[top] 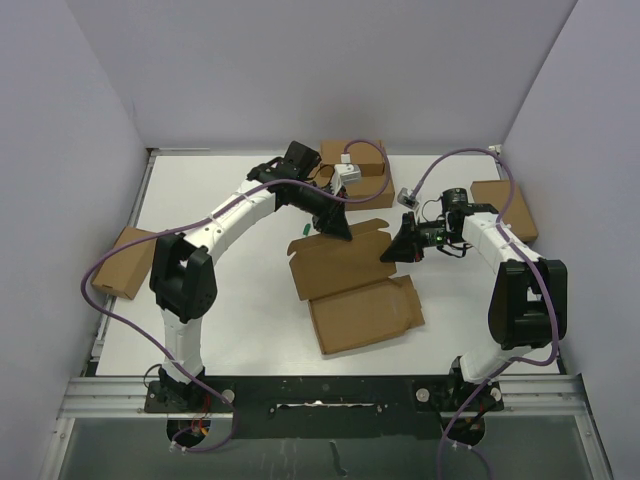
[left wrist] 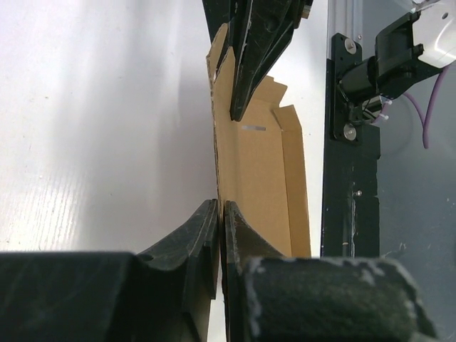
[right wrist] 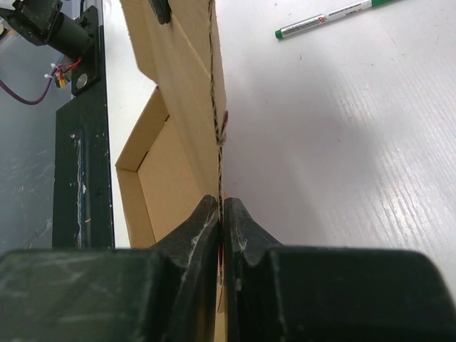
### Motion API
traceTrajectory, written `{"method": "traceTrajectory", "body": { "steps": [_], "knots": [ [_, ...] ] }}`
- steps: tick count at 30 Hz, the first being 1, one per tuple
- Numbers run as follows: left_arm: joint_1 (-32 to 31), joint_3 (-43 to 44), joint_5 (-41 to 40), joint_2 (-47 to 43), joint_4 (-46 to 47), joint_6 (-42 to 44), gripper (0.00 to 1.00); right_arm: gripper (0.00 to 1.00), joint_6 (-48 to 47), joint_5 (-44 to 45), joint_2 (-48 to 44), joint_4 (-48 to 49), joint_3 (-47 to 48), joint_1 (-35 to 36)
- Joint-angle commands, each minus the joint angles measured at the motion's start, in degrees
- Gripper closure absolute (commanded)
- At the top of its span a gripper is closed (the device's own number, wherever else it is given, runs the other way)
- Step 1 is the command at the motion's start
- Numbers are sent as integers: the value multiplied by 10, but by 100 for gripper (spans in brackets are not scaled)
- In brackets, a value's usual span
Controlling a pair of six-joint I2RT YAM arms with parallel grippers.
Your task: Fold the paper box
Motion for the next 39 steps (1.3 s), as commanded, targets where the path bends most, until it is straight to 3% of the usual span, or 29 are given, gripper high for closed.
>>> {"method": "traceTrajectory", "body": {
  "steps": [1, 6, 7, 12, 15, 17, 20, 23, 29, 35, 39],
  "knots": [
    [-2, 8, 35, 10, 15, 17, 96, 100, -8, -20, -29, 2, 20, 4],
    [-2, 4, 37, 7, 19, 29, 100, 100, -7, -19, -30, 0, 20, 4],
    [-2, 0, 33, 2, 24, 32, 100, 96, -6, -17, -32, 0, 20, 4],
    [10, -52, 5, -43, 86, 18, 100, 52, -3, -8, -52, -9, 18, -6],
    [20, -118, -13, -89, 153, 1, 100, 41, -7, -26, -78, -15, 12, -41],
    [27, -163, -23, -119, 196, -15, 100, 39, 6, -45, -100, 5, -4, -73],
    [38, -217, -33, -157, 250, -46, 100, 44, 80, -35, -135, 104, -68, -101],
    [50, -250, -47, -186, 278, -82, 100, 56, 139, 4, -149, 181, -114, -100],
    [71, -349, -76, -261, 383, -149, 100, 61, 149, 19, -111, 173, -103, -79],
    [77, -388, -79, -290, 439, -193, 100, 94, 154, 10, -112, 177, -96, -68],
    [77, -386, -75, -277, 449, -218, 100, 100, 181, 88, -106, 207, -94, -38]
  ]
}}
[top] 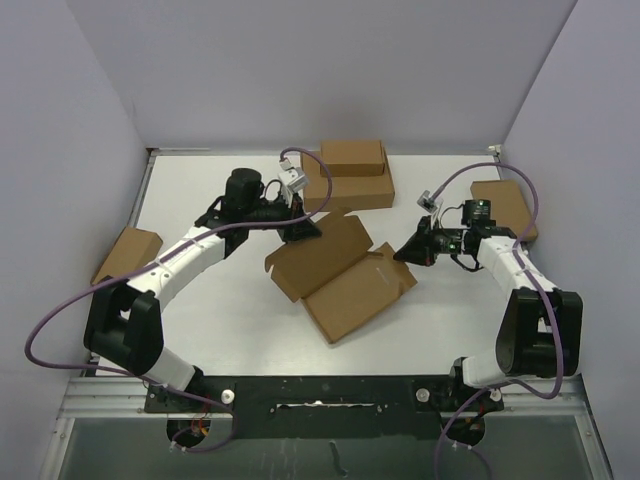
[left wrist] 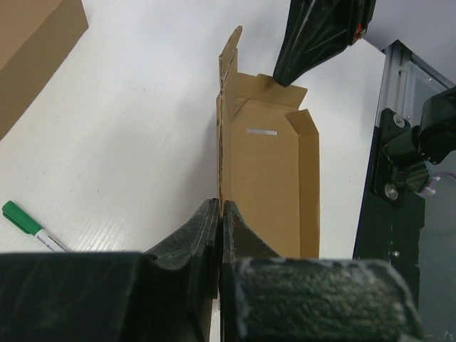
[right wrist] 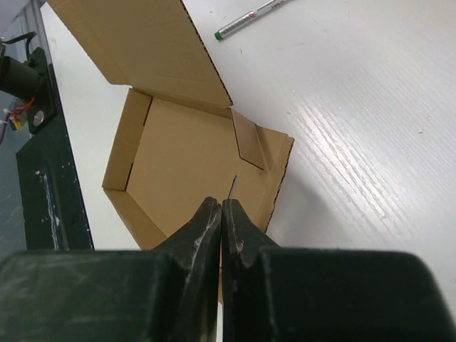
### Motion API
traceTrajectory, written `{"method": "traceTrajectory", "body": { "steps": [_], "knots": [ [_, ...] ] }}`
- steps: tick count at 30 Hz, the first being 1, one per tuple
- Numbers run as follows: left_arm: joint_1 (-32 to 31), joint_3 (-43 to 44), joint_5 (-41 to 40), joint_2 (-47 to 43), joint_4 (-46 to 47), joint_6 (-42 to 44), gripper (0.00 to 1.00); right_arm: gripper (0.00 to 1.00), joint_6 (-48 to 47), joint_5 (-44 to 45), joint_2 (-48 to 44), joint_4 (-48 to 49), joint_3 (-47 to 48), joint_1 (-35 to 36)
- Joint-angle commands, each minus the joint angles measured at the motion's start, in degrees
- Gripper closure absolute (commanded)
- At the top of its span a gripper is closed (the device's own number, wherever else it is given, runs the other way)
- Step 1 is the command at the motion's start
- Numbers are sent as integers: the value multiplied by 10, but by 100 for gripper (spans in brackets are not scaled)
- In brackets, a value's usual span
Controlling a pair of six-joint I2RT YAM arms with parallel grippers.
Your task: Fold the paper box
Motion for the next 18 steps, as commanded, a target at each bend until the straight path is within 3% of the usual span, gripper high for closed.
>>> {"method": "traceTrajectory", "body": {
  "steps": [1, 18],
  "knots": [
    [3, 9, 6, -13, 64, -43, 100, 100, 33, 66, 2, 48, 27, 32],
    [-6, 14, 7, 0, 63, -57, 100, 100, 67, 239, 9, 86, 44, 79]
  ]
}}
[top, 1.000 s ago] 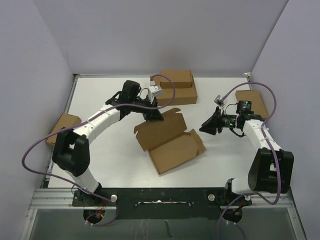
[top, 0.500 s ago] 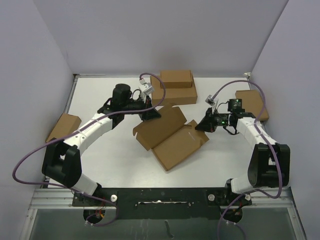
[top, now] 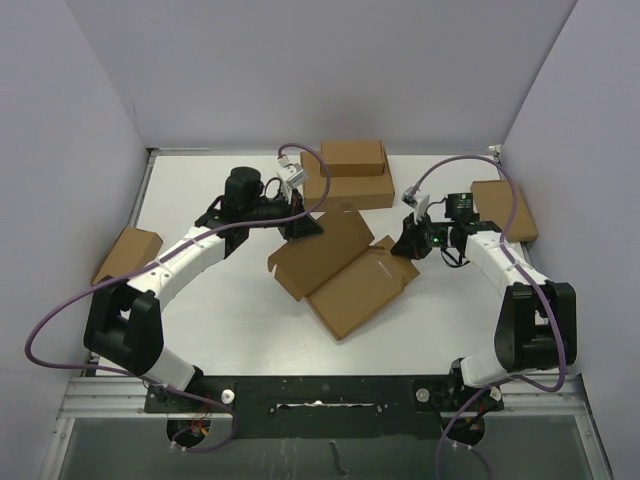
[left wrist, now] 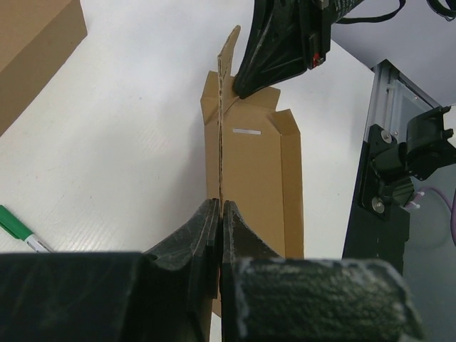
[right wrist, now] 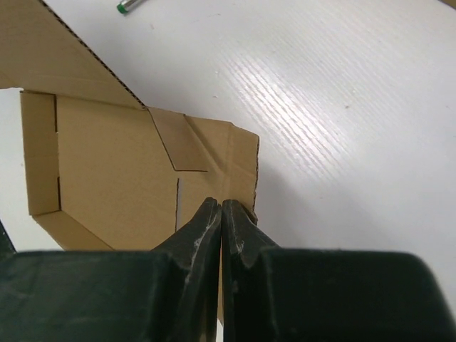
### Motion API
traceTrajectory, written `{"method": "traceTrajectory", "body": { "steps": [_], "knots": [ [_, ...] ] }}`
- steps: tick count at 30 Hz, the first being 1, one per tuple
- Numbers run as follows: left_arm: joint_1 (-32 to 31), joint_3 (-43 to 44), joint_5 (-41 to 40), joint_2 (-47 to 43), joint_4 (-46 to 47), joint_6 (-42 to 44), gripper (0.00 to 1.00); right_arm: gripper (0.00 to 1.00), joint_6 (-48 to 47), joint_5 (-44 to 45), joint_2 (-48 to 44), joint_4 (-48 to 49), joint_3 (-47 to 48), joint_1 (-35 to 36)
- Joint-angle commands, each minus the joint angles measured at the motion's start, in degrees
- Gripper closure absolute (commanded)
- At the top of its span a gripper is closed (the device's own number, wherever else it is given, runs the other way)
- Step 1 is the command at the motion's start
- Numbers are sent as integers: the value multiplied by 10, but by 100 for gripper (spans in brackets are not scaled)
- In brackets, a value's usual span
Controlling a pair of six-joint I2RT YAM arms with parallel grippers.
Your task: Fold the paper box
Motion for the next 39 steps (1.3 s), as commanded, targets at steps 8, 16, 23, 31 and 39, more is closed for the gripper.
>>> {"method": "traceTrajectory", "body": {
  "steps": [8, 16, 23, 31, 39],
  "knots": [
    [-16, 22, 12, 9, 29, -3, 100, 100, 7, 63, 5, 40, 37, 34],
    [-17, 27, -8, 15, 25, -14, 100, 100, -34, -6, -8, 19, 29, 55],
    [-15, 35, -35, 27, 20, -25, 100, 100, -58, -52, -21, 2, 10, 72],
    [-15, 28, -21, 32, 47, -40, 100, 100, -42, -25, 5, 9, 15, 88],
    [-13, 20, -15, 33, 38, -36, 100, 100, -38, -101, -59, 16, 12, 15]
  ]
}}
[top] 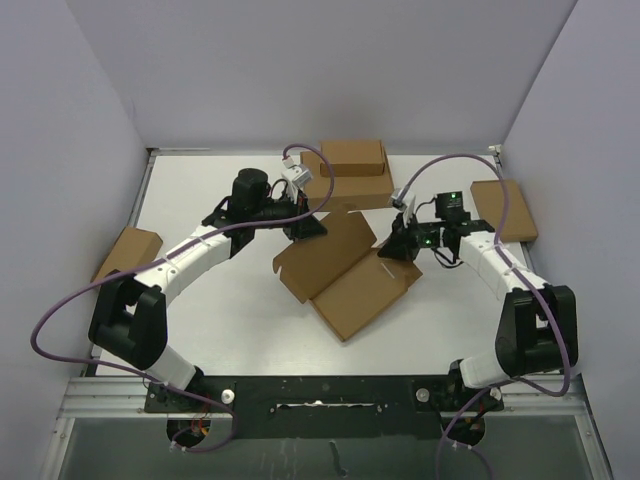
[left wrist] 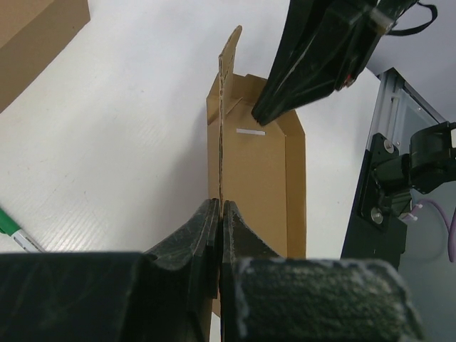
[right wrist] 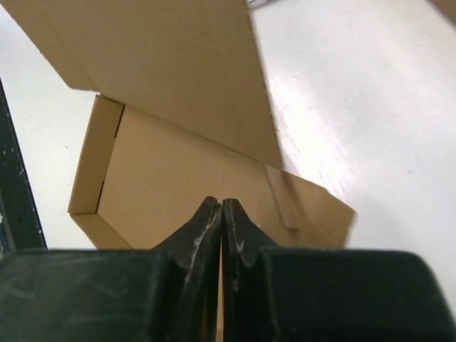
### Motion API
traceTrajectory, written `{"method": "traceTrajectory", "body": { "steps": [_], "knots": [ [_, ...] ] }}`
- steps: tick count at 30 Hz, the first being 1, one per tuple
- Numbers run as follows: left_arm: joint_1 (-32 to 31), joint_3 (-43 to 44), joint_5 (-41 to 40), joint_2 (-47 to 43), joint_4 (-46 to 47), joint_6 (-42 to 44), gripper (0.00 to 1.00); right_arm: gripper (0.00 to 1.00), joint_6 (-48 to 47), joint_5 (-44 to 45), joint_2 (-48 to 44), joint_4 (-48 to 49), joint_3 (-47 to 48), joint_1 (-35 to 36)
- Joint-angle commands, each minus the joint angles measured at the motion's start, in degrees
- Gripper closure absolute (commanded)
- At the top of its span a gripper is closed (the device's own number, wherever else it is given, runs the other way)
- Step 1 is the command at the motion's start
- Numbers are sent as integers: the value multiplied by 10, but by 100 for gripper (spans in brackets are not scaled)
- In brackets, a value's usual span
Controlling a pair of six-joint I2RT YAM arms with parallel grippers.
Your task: Fold the paper box
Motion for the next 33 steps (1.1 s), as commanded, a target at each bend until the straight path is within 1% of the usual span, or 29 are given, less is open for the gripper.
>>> {"method": "traceTrajectory", "body": {
  "steps": [1, 8, 14, 17, 27, 33],
  "knots": [
    [1, 16, 19, 12, 31, -5, 100, 100, 17, -38, -62, 36, -3, -54],
    [0, 14, 27, 13, 42, -13, 100, 100, 31, 81, -22, 36, 12, -53],
    [-1, 10, 31, 6, 47, -14, 100, 100, 15, 98, -3, 30, 17, -28],
    [-1, 10, 33, 5, 48, -16, 100, 100, 10, 95, 5, 24, 20, -25],
    [-1, 11, 33, 7, 59, -21, 100, 100, -27, 31, 5, -2, 20, -10],
    [-1, 4, 34, 8, 73, -31, 100, 100, -26, 32, 12, 1, 18, 13]
  ]
}}
